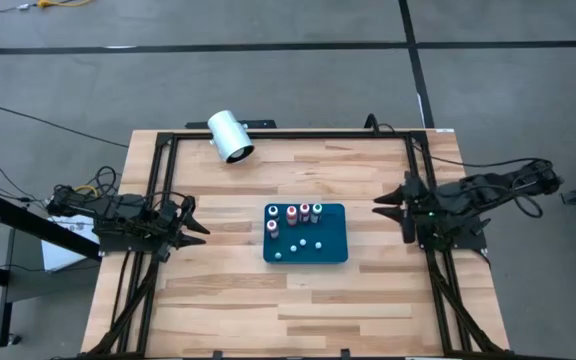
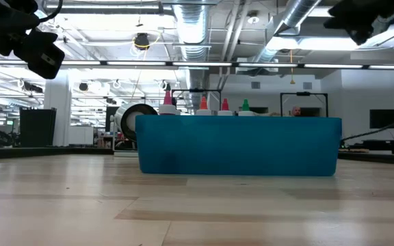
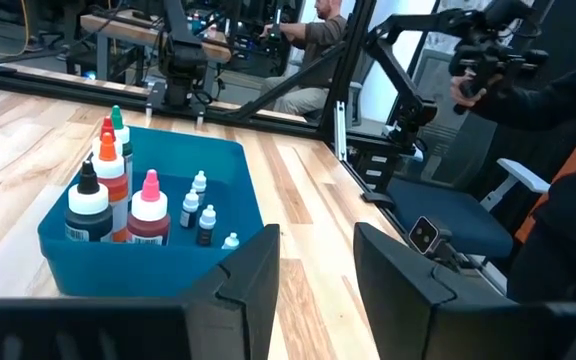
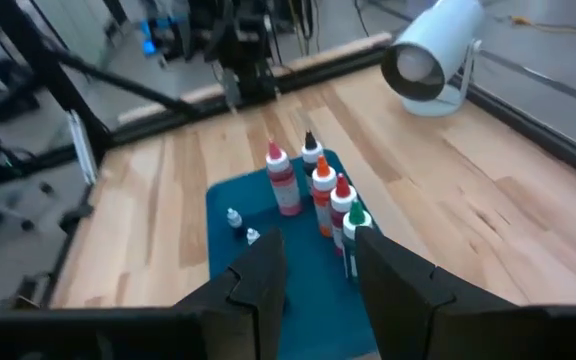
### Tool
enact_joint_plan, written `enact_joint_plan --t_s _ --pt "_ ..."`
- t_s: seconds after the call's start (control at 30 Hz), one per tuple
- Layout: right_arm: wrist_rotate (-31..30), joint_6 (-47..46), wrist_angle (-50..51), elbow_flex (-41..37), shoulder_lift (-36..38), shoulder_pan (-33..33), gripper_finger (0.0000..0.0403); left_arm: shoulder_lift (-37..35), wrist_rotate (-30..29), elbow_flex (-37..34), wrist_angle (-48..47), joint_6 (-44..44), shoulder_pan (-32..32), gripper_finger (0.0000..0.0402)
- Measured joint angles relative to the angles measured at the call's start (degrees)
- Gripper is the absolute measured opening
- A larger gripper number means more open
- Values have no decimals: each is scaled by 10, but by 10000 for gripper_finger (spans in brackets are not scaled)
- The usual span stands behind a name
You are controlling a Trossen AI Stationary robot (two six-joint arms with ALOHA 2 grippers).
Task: Pick & Place food coloring
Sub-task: Return to Home Position
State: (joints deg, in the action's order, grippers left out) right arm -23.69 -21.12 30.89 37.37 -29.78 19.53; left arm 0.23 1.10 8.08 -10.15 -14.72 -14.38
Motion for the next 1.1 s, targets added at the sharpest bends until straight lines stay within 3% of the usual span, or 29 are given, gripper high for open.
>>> enact_joint_plan --t_s 0.3,0.43,0.53,0.7,0.87,0.97,1.1 --pt "2 -4 0 -81 212 0 113 0 -6 0 1 0 0 122" --pt "1 11 18 -104 298 0 113 0 -47 0 2 0 0 122" --pt "-3 -7 66 -101 295 -1 113 0 -90 0 4 8 0 122" --pt "-23 -61 93 -102 287 -1 113 0 -109 0 10 52 0 122" --pt "-16 -48 64 -122 292 0 113 0 -110 0 11 71 0 122" --pt "-16 -29 -7 -152 296 0 113 0 -107 0 11 72 0 122" --pt "37 7 -82 -205 296 0 113 0 -106 0 13 77 0 122"
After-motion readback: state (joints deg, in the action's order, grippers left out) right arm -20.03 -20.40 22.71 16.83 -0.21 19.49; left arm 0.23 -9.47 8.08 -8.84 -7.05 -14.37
